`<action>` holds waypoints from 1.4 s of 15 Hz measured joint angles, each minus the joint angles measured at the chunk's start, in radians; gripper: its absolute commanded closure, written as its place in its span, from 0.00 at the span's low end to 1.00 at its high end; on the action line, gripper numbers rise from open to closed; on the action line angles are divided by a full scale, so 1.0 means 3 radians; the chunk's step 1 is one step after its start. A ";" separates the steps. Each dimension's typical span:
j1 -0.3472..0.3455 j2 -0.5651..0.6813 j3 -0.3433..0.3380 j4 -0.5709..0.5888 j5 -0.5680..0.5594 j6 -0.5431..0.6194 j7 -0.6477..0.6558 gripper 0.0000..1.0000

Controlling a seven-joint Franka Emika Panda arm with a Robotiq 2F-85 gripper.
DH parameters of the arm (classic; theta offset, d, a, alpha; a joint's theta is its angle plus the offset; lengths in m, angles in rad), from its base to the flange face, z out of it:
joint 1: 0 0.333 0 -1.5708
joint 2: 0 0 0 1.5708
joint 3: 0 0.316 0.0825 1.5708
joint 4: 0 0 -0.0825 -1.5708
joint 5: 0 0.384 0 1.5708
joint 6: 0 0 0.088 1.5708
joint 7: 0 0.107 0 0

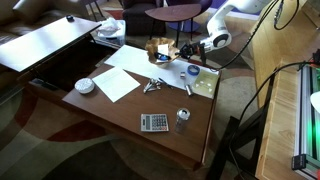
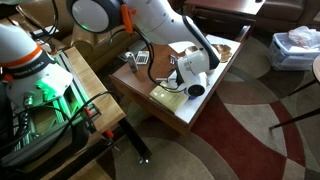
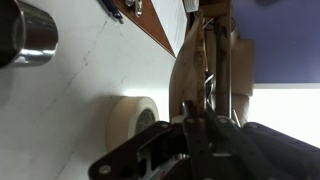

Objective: Pick up the brown bowl and put it on the white masking tape

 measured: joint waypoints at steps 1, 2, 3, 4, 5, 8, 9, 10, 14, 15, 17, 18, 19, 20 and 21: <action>0.0045 0.0000 -0.0029 0.0001 0.0047 0.0038 0.0000 0.97; 0.0085 0.0000 -0.0062 0.0003 0.0095 0.0066 0.0000 0.97; 0.0118 0.0000 -0.0093 0.0005 0.0139 0.0094 0.0001 0.97; 0.0145 0.0000 -0.0125 0.0007 0.0179 0.0129 0.0003 0.97; 0.0165 0.0000 -0.0154 0.0007 0.0210 0.0161 0.0005 0.97; 0.0205 0.0000 -0.0238 0.0006 0.0285 0.0208 0.0017 0.97; 0.0218 0.0000 -0.0262 0.0005 0.0294 0.0224 0.0025 0.97; 0.0233 0.0000 -0.0284 0.0002 0.0295 0.0233 0.0033 0.97; 0.0319 0.0002 -0.0338 -0.0015 0.0295 0.0237 0.0082 0.97; 0.0337 0.0002 -0.0339 -0.0016 0.0295 0.0237 0.0096 0.97; 0.0362 0.0002 -0.0336 -0.0010 0.0299 0.0237 0.0140 0.97; 0.0366 0.0001 -0.0330 0.0000 0.0305 0.0236 0.0179 0.97; 0.0370 0.0000 -0.0328 0.0014 0.0311 0.0236 0.0224 0.97; 0.0371 -0.0004 -0.0328 0.0026 0.0319 0.0236 0.0262 0.97; 0.0372 -0.0006 -0.0328 0.0038 0.0323 0.0236 0.0298 0.97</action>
